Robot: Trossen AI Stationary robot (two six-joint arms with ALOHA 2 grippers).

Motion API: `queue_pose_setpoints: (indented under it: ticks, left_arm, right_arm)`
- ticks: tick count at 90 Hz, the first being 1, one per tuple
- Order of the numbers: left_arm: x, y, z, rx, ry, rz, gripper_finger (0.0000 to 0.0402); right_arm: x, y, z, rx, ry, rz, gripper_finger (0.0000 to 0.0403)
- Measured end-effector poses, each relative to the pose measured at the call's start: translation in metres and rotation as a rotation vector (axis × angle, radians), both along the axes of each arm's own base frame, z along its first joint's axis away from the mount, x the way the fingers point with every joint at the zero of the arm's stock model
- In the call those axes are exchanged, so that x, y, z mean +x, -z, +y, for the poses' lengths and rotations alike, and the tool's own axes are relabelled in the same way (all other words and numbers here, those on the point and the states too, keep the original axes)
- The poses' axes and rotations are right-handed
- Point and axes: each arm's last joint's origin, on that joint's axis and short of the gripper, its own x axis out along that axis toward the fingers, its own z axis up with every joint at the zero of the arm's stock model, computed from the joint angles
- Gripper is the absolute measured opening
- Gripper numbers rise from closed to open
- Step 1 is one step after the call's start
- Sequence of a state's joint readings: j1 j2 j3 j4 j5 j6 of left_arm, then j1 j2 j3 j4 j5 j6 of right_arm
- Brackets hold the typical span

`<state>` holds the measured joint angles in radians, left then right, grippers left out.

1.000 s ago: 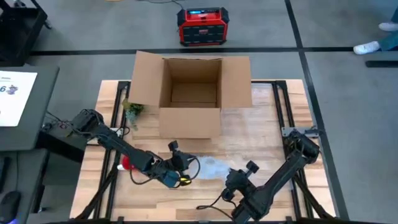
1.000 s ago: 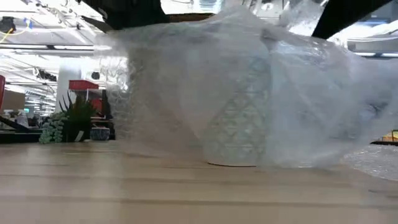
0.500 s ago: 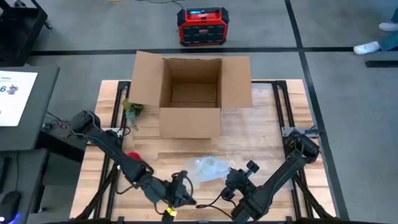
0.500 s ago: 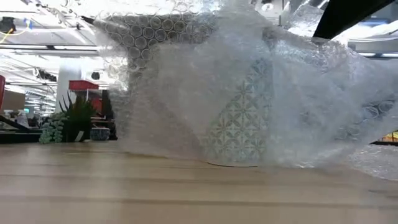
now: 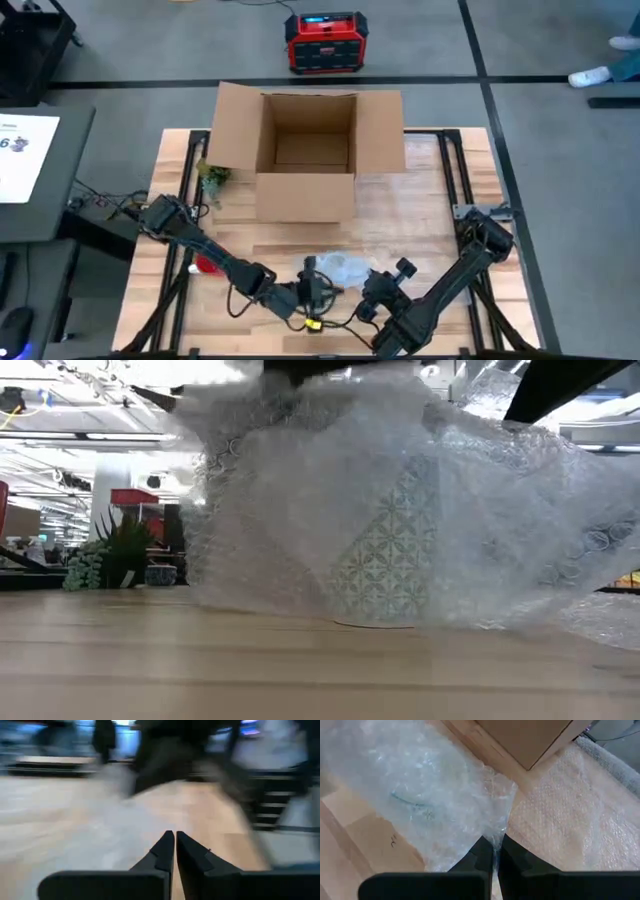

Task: Wrap mug
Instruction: Pack the white mug with the bubble wrap

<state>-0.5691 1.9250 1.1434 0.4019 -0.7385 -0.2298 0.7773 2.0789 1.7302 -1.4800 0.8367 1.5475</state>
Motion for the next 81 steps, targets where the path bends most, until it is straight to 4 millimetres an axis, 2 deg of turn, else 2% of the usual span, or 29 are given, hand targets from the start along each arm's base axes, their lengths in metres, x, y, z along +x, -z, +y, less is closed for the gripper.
queue_pose_setpoints:
  ticks: [9,24,42,54,63,81]
  left_arm:
    - [0.005,0.003,0.012,0.020,-0.051,0.029,0.0000]
    - [0.007,0.013,0.030,-0.042,-0.142,0.105,0.0000]
    - [0.008,0.014,0.035,-0.108,-0.188,0.103,0.0000]
    - [0.008,0.014,0.035,-0.126,-0.196,0.099,0.0000]
    - [0.008,0.015,0.035,-0.141,-0.194,0.099,0.0000]
    - [0.008,0.015,0.035,-0.154,-0.194,0.100,0.0000]
  right_arm:
    - [0.000,0.000,0.000,0.000,-0.001,0.001,0.0000]
    - [-0.001,0.001,0.004,-0.010,-0.054,0.027,0.0000]
    - [-0.003,-0.011,0.015,-0.016,-0.150,0.064,0.0019]
    - [-0.005,-0.033,0.023,-0.025,-0.243,0.105,0.0056]
    - [-0.006,-0.056,0.025,-0.035,-0.320,0.102,0.0070]
    - [-0.009,-0.101,0.003,-0.051,-0.434,0.074,0.0061]
